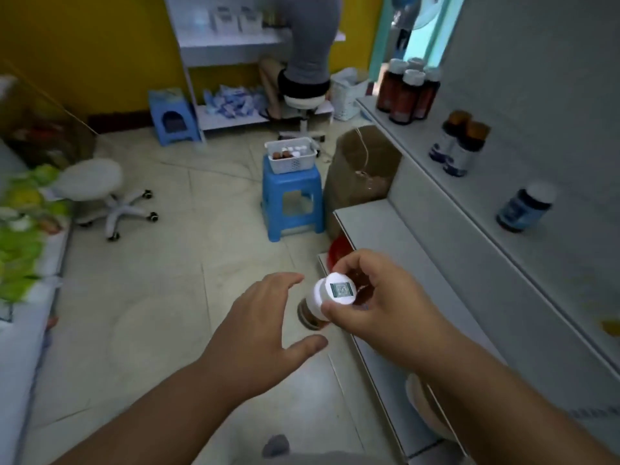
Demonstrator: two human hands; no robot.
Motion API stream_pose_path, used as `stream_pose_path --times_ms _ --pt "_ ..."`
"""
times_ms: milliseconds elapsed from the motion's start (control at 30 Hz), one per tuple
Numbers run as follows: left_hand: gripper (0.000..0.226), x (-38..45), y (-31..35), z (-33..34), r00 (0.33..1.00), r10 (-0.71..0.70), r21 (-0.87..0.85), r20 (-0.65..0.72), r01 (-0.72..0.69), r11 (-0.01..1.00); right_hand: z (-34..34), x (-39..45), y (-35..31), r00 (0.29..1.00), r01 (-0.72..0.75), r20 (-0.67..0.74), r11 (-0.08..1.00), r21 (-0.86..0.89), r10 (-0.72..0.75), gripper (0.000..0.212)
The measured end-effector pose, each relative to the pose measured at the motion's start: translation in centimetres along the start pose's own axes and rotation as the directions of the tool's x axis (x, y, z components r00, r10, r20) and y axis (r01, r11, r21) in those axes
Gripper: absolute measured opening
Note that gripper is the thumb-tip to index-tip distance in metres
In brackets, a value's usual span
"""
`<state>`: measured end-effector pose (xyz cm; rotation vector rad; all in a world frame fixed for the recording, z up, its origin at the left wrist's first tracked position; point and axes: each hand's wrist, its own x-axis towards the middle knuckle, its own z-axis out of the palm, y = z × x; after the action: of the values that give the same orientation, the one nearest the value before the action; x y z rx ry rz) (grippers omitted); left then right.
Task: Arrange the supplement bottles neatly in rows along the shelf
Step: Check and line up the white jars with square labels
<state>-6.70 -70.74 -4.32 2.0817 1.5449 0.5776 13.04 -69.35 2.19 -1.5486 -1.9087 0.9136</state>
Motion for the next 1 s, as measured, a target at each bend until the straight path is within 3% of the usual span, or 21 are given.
stream_pose_path --times_ms 133,367,633,800,1000 --pt "0.09 7.4 -5.6 -4.5 0.999 -0.027 0.045 -0.021 0.028 0.999 1.7 10.2 -2.2 0.999 0.02 0.033 0.999 -0.033 -0.019 0.033" --pt "0.083 23.6 -15.2 -6.5 0.991 -0.132 0.057 -0.014 0.133 0.989 4.2 30.7 0.1 0.993 0.106 0.063 0.993 -0.048 -0.102 0.034" --pt "0.079 43.1 -22.8 -13.0 0.983 -0.181 0.147 -0.012 0.181 0.973 3.0 54.4 -1.3 0.987 0.121 0.117 0.99 -0.071 -0.113 0.03" --pt "0.084 55.8 -28.6 -13.7 0.99 -0.12 0.159 0.069 0.108 0.981 3.7 66.3 1.3 0.997 0.026 0.069 0.993 -0.115 -0.018 0.028" --pt "0.066 74.5 -37.8 -12.6 0.951 0.093 0.239 0.294 -0.167 0.957 4.7 81.1 6.6 0.976 -0.209 -0.091 0.968 -0.138 0.198 0.027"
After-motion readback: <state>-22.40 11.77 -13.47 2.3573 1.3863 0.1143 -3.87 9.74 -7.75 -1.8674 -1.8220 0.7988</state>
